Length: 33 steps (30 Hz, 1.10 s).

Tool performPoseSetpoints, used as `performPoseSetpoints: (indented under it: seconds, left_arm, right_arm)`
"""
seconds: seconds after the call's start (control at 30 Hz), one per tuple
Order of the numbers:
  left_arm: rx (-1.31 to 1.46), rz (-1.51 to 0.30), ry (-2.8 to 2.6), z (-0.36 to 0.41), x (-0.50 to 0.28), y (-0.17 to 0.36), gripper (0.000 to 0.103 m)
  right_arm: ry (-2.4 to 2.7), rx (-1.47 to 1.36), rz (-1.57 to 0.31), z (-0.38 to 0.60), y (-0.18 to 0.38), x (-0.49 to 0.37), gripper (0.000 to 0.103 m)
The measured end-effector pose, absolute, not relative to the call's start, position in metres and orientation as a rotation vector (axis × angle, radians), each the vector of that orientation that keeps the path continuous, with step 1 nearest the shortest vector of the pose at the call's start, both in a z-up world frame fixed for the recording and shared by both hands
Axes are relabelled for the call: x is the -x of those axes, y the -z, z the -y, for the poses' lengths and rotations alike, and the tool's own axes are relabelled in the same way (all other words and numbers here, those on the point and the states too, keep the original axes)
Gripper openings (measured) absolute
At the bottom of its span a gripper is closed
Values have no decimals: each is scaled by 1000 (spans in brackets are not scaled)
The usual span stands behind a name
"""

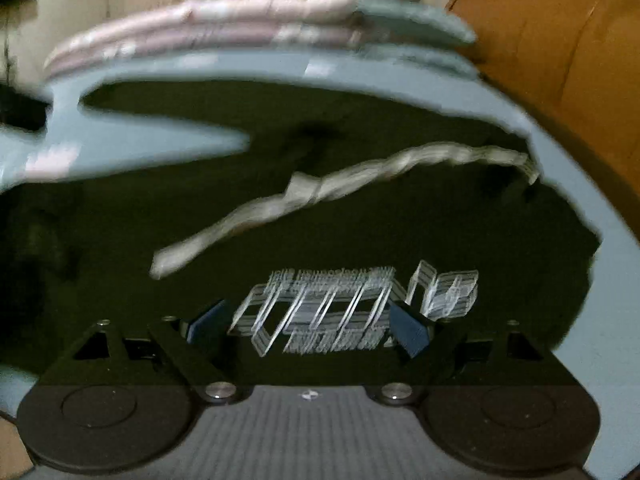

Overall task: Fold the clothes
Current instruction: 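Release the waist with both grippers and smooth the pants flat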

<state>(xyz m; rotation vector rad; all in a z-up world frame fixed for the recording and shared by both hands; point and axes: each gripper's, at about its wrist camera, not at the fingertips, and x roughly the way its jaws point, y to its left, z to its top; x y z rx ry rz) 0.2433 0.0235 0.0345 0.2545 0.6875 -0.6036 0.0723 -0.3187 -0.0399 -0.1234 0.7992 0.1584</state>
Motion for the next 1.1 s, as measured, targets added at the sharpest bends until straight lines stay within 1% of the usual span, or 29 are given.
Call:
performPoseSetpoints:
  seconds: [0.03,0.07,0.2,0.37,0.47,0.57,0.63,0.83,0.9,1.0,1.07,1.1]
  left_arm:
    - [-264,-686,612,-22,-236,-34,73]
    - [-271,-684,620,-22,-230,-33,75]
    - [-286,-683,651,-21,-211,-28,75]
    - [-270,-681,661,-16,-205,-32,75]
    - [-244,-682,673,-17,-203,-40,75]
    - [-209,-703,666,-27,-199,-46,75]
    - [-197,-723,649,-40,-196,-52,75]
    - [-215,-737,516,-87,-174,-74,76]
    - [-194,-743,478,-102,-165,-72,79]
    - [-134,-765,425,-123,-152,-60,79]
    - [-105,-783,381,-133,-146,-45,79]
    - [-97,-791,351,-137,-143,-37,78]
  right_arm:
    - [-148,142,-787,317,44,-62,103]
    - [-142,148,-793,317,46,-54,103]
    - [-134,138,-823,319,34,-38,103]
    - [-163,83,-694,298,10,-38,103]
    - [-226,80,-716,272,22,-52,103]
    - [-237,102,-790,257,47,-58,103]
    - [-229,90,-740,258,50,-50,103]
    - [-214,80,-718,257,52,-50,103]
    - [-209,79,-712,257,51,-48,103]
    - [-203,77,-737,253,42,-45,102]
    - [-277,63,-680,248,24,-37,100]
    - [-339,70,-639,243,13,-33,95]
